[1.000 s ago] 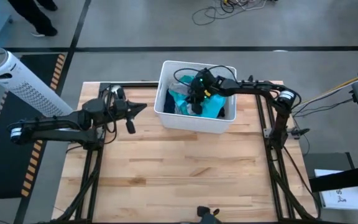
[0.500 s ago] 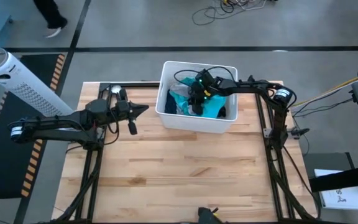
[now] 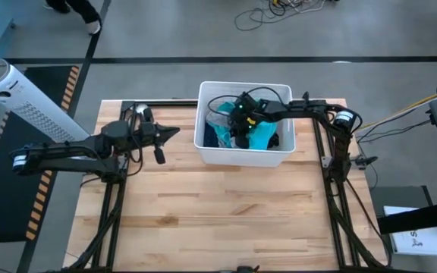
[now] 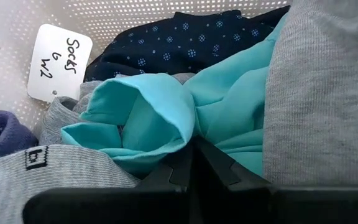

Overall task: Sort clothes
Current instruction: Put the gray sock into the laundry bin

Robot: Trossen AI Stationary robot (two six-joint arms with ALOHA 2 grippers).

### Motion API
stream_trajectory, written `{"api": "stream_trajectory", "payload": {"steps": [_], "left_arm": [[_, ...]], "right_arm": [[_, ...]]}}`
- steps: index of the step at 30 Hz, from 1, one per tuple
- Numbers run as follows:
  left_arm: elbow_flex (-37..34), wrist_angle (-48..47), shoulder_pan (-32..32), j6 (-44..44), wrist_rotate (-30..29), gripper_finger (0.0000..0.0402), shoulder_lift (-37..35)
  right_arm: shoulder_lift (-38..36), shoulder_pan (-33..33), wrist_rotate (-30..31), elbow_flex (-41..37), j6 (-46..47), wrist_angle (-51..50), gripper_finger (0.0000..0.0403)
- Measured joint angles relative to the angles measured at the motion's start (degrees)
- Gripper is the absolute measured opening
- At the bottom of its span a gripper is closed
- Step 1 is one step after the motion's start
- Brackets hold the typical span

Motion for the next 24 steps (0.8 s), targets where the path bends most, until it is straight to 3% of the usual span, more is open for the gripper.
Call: {"api": "stream_trajectory", "payload": {"steps": [7, 15, 24], "left_arm": [[0.0, -0.8, 0.0, 0.3, 0.0, 0.0, -1.9], [0.0, -3.6, 0.0, 0.6, -0.5, 0.0, -4.5], [0.0, -6.1, 0.0, 0.6, -0.5, 0.0, -8.0]], "right_arm": [[0.0, 1.9, -0.2, 0.5, 0.1, -0.7, 0.0], [0.4, 3.5, -0.4, 6.7, 1.0, -4.6, 0.0], [-4.2, 3.8, 4.0, 12.3, -0.3, -8.8, 0.0]]}}
